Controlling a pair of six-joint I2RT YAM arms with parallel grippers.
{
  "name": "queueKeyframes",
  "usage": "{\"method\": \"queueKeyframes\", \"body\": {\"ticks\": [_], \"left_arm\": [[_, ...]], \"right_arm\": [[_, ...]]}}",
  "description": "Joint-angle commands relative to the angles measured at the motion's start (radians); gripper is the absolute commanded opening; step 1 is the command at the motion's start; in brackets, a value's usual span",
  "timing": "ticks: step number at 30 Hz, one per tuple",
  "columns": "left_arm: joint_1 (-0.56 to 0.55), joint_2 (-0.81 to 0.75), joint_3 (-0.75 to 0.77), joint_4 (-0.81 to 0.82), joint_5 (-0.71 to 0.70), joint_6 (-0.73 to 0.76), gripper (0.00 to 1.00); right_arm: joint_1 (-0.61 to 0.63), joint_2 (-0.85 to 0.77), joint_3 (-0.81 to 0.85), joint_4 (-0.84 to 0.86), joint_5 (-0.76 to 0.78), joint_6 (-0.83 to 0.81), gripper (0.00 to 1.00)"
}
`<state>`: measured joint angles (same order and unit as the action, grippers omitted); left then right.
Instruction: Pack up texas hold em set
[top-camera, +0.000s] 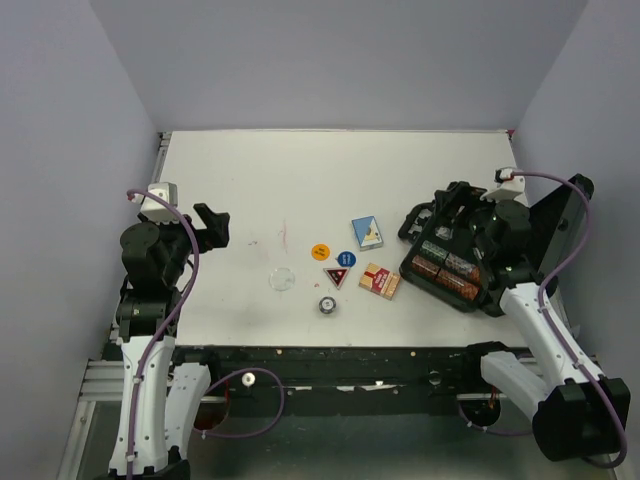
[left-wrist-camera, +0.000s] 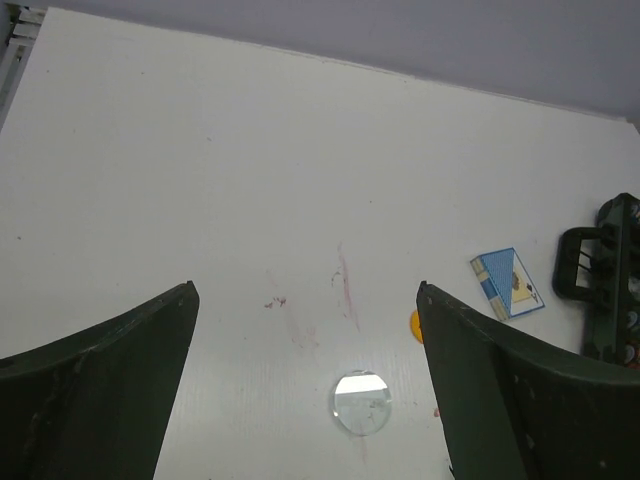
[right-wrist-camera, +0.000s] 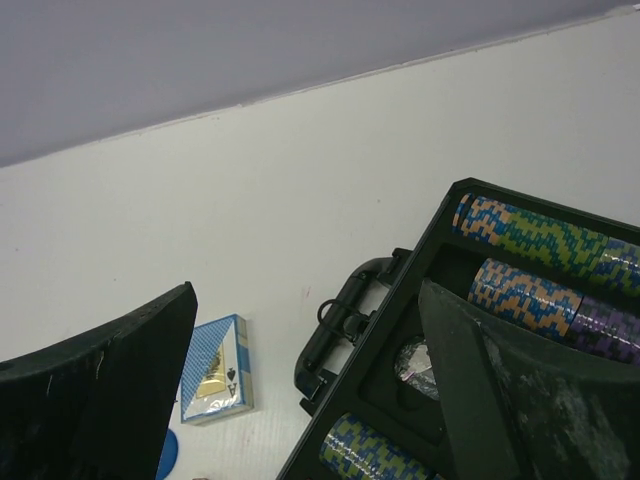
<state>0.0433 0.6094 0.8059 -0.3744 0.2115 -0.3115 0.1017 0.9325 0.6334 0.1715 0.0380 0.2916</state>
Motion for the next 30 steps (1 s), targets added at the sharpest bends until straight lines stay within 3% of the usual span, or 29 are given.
{"method": "queueKeyframes", "body": {"ticks": [1,5,9,13,17,22,30], "left_arm": [[-0.003,0.006,0.030,0.008,0.005,-0.044,0.99],[-0.005,0.009,0.026,0.000,-0.038,-0.035,0.99],[-0.017,0.026,0.038,-0.030,-0.072,-0.012,0.99],[-0.072,0.036,0.045,-0.047,-0.118,0.023,0.99],[-0.076,0.049,0.041,-0.049,-0.119,0.028,0.99],[-0.077,0.050,0.030,-0.052,-0.110,0.031,0.99],[-0.077,0.066,0.029,-0.052,-0.075,0.031,0.99]], "right_arm": [[-0.002,-0.009,0.014,0.022,-0.030,-0.005,1.00],[0.000,-0.004,0.052,-0.049,-0.076,-0.028,1.00],[0.000,0.038,0.181,-0.228,-0.101,-0.029,0.99],[0.000,0.127,0.308,-0.447,-0.107,-0.037,0.90],[0.026,0.184,0.356,-0.541,-0.049,-0.045,0.86],[0.189,0.268,0.407,-0.632,0.129,-0.074,0.86],[0.489,0.465,0.474,-0.721,0.226,-0.049,0.84]]}}
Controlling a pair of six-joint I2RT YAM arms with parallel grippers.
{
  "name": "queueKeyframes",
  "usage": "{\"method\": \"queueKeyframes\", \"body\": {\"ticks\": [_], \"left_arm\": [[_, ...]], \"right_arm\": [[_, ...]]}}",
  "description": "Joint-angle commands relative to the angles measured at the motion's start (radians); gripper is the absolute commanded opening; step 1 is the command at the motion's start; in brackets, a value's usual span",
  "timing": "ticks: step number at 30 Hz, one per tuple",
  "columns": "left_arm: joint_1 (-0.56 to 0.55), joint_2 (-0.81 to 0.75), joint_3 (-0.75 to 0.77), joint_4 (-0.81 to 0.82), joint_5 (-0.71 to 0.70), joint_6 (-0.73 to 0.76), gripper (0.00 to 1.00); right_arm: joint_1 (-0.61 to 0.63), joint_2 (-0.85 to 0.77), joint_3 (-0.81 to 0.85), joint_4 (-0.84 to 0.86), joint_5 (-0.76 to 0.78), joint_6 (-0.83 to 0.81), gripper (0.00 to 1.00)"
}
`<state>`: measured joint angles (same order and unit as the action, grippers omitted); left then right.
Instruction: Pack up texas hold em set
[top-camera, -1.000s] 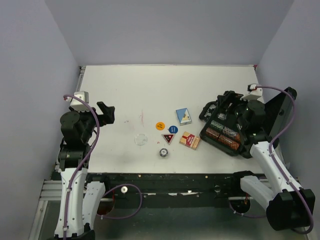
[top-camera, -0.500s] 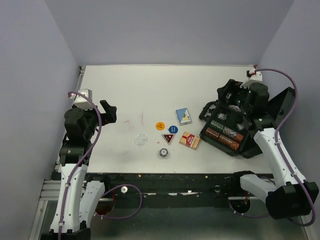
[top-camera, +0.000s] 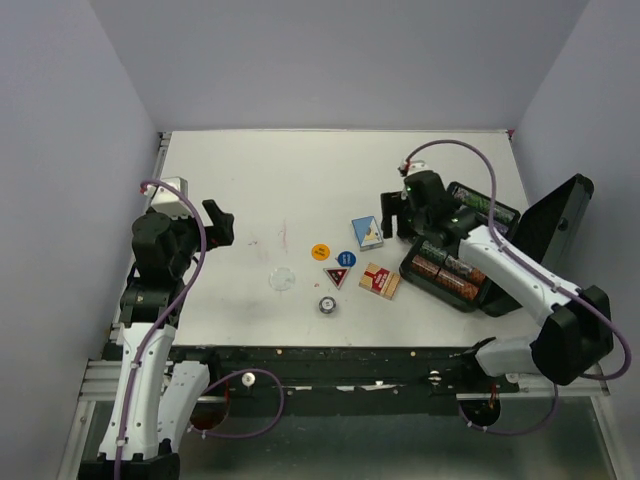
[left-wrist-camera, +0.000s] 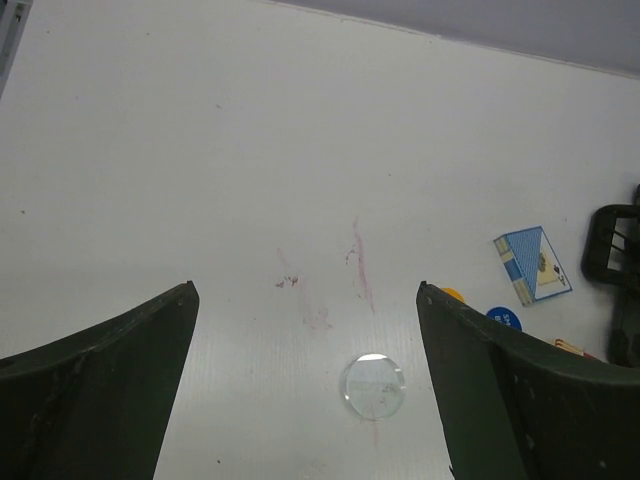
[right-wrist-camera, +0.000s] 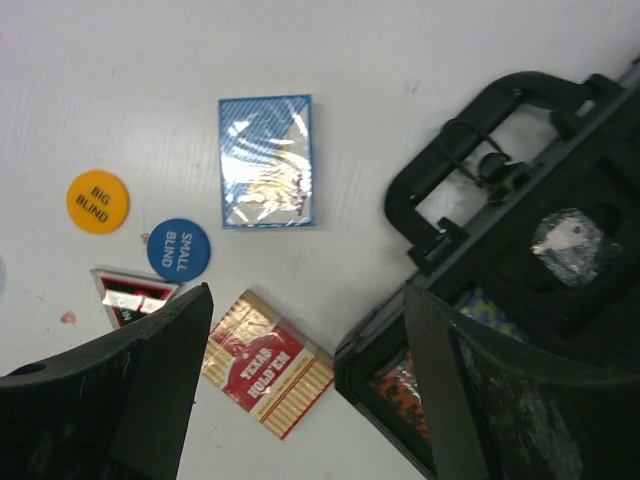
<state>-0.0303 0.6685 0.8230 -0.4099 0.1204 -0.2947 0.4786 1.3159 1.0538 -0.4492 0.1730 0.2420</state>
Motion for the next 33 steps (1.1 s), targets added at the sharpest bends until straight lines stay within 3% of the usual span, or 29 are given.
{"method": "queueKeyframes", "body": {"ticks": [1,7,12,28,33], "left_arm": [[-0.003,0.005,0.010,-0.015,0.022,0.014,0.99],[-0.003,-0.001,0.004,-0.009,0.041,0.017,0.99],[-0.003,-0.003,-0.005,-0.003,0.055,0.020,0.99],[-0.003,0.003,-0.007,-0.003,0.059,0.019,0.99],[-0.003,0.002,-0.005,-0.004,0.055,0.020,0.99]], "right_arm": [[0.150,0.113,0.060,-0.106,0.095,0.008,0.84],[0.285,0.241,0.097,-0.071,0.108,0.129,0.84],[0.341,0.344,0.112,-0.016,0.184,0.281,0.90],[0.348,0.594,0.233,0.012,0.243,0.385,0.84],[0.347,0.631,0.244,0.006,0.221,0.385,0.77]]}}
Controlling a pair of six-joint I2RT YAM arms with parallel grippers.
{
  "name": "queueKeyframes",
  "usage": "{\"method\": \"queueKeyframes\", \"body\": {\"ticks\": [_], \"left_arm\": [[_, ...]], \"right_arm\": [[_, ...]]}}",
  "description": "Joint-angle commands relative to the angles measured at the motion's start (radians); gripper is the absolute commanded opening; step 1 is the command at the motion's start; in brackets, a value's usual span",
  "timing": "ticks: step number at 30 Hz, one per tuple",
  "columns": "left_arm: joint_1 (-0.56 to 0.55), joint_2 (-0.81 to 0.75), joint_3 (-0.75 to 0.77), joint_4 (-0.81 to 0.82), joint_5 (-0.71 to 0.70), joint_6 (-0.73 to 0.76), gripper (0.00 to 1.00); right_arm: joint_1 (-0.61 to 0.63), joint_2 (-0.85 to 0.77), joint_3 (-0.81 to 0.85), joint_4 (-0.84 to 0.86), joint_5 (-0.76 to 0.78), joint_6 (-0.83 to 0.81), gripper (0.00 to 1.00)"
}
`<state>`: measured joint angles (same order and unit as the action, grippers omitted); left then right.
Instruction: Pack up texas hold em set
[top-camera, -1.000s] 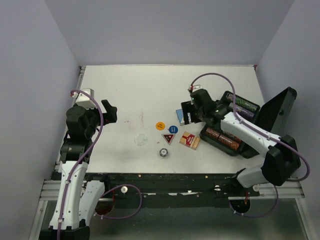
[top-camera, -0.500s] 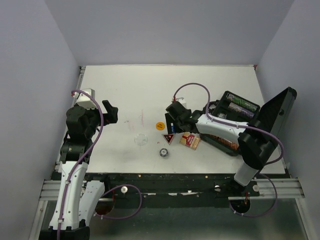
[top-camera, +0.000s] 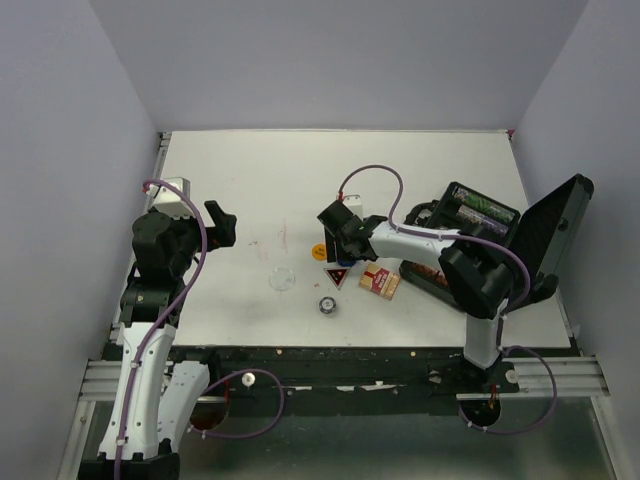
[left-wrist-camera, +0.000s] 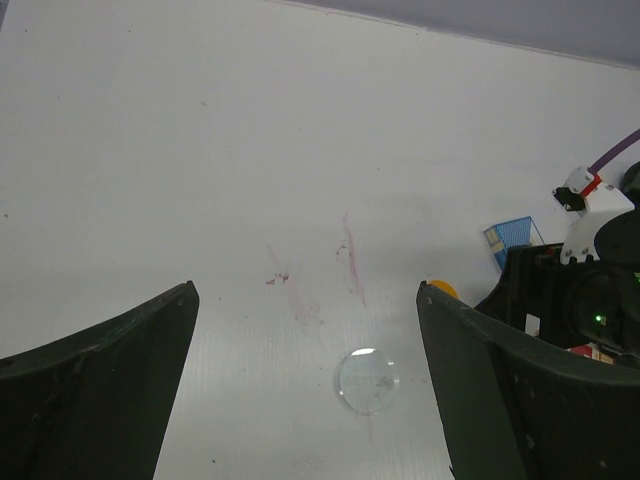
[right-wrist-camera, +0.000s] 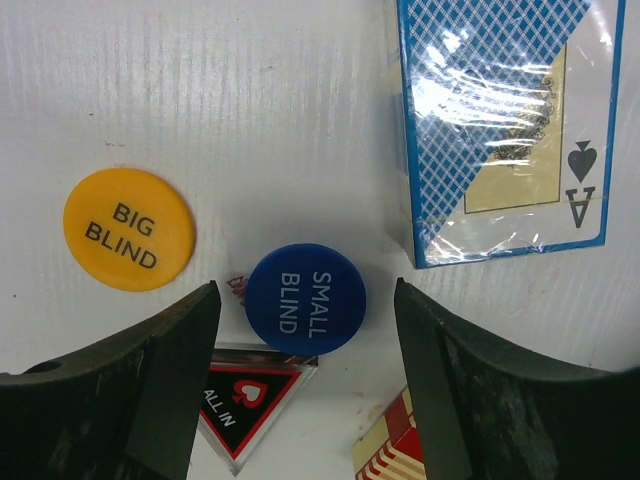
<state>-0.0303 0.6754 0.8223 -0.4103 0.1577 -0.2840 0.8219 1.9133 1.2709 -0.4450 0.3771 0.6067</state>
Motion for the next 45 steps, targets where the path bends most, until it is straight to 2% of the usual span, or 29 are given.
{"method": "queueKeyframes", "body": {"ticks": [1,5,15,35,45], "left_arm": [[-0.003,-0.005,-0.005,-0.002,0.019,0.009,0.99],[-0.003,-0.004,-0.003,-0.004,0.017,0.009,0.99],[-0.003,-0.005,-0.005,-0.002,0.011,0.009,0.99],[-0.003,-0.005,-0.005,-0.004,0.002,0.008,0.99],[-0.002,-0.007,-0.006,-0.005,0.003,0.008,0.99]], "right_arm": [[0.003,0.035,0.027,0.003,0.013,0.021,0.75],[0.000,0.043,0.024,0.000,-0.012,0.022,0.70],[-0.012,0.032,0.004,-0.017,-0.076,0.031,0.66],[-0.015,0.046,0.012,-0.078,-0.078,0.010,0.55],[-0.015,-0.014,0.036,-0.103,-0.050,-0.008,0.51]]}}
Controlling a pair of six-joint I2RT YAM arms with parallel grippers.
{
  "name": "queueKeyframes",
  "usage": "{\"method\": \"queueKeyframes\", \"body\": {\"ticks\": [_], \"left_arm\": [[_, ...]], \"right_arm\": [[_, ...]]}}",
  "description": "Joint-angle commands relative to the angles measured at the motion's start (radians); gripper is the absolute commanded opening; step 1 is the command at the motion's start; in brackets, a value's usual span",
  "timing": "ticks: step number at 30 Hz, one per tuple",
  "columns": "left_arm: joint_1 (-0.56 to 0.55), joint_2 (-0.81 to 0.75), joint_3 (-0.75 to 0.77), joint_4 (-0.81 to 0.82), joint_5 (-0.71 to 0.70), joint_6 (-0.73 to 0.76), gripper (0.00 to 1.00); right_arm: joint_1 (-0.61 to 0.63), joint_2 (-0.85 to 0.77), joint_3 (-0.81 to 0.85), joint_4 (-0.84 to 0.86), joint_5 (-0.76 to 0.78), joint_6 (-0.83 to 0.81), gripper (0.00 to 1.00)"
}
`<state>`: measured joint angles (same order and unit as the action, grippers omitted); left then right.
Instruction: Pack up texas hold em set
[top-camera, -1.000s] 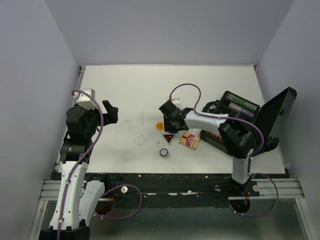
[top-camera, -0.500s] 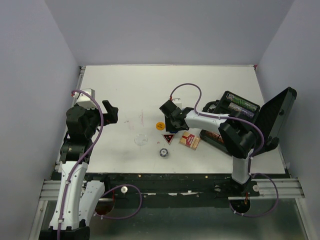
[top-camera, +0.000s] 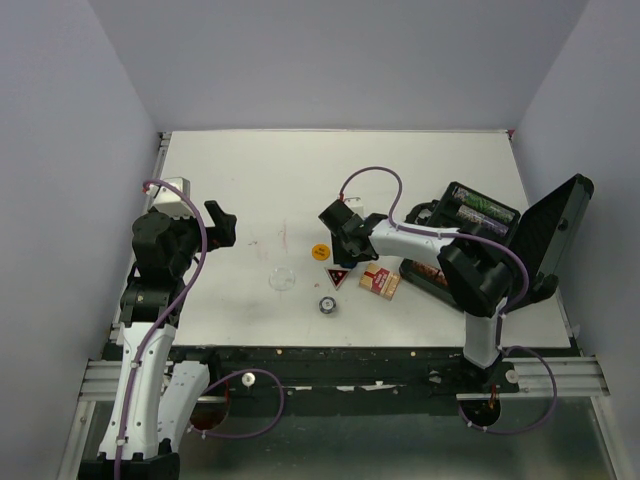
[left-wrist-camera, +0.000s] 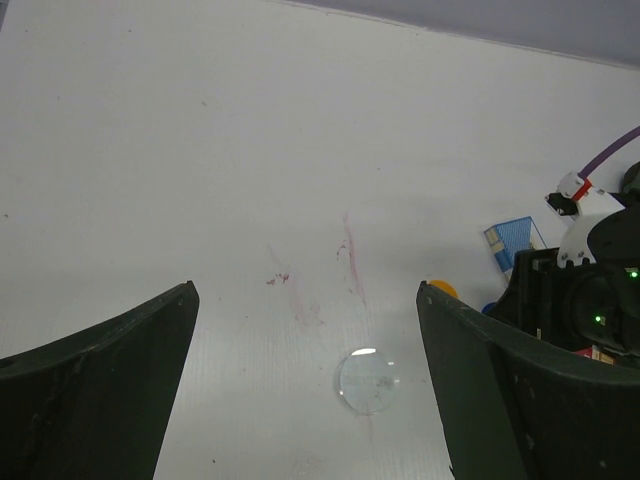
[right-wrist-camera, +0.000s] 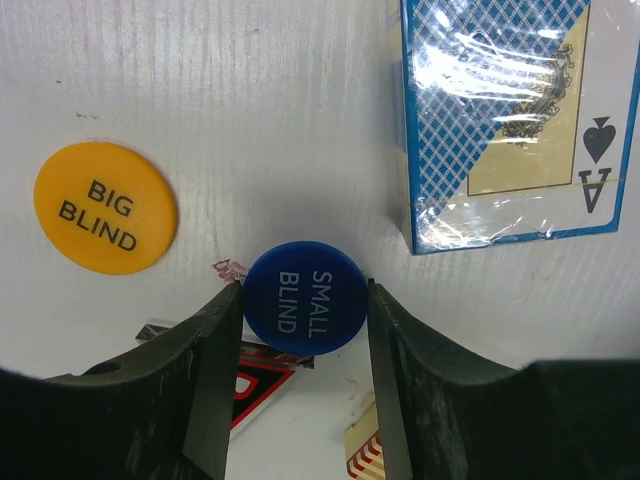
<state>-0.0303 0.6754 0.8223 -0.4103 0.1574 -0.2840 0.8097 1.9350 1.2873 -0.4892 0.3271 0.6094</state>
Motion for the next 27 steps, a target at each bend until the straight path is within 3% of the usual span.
{"method": "queueKeyframes", "body": {"ticks": [1,27], "left_arm": [[-0.002,-0.005,-0.006,-0.005,0.002,0.008,0.99],[-0.003,-0.007,-0.008,-0.001,-0.001,0.008,0.99]], "right_arm": [[-0.003,-0.041,0.020,-0.060,0.006,-0.014,0.51],[-0.076,-0.146,0.024,-0.080,0.084,-0.071,0.48]]}}
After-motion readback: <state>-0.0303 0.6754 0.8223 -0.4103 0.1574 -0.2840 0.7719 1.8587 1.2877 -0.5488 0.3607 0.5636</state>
